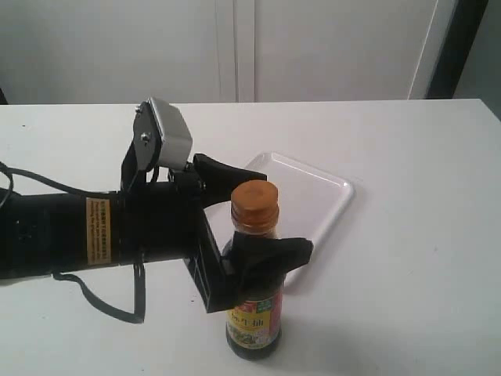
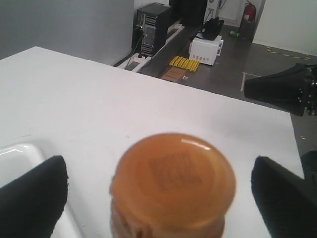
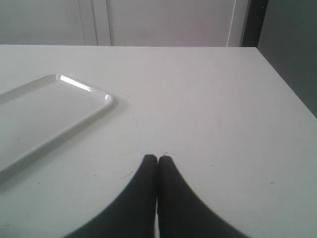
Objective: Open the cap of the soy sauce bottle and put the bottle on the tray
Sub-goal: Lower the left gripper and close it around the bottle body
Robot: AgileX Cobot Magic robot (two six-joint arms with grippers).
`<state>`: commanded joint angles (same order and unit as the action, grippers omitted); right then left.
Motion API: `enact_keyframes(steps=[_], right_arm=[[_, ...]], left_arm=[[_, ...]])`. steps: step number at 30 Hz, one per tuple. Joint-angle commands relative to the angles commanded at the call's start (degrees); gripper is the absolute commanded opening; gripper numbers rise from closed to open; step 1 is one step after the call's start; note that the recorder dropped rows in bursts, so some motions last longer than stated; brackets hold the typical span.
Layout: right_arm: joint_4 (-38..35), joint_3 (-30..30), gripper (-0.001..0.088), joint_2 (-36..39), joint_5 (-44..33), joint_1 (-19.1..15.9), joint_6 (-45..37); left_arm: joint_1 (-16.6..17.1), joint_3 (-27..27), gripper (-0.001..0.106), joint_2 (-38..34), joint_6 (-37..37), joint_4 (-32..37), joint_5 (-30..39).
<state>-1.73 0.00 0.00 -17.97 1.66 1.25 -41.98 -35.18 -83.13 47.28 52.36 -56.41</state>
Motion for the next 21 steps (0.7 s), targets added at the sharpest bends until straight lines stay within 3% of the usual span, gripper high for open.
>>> enact_keyframes(steps=[21], right_arm=[[0.0,0.0,0.0,0.0,0.0,0.0,0.0]], left_arm=[[0.0,1.8,0.105,-7.5,-6.5,-4.8,-7.0]])
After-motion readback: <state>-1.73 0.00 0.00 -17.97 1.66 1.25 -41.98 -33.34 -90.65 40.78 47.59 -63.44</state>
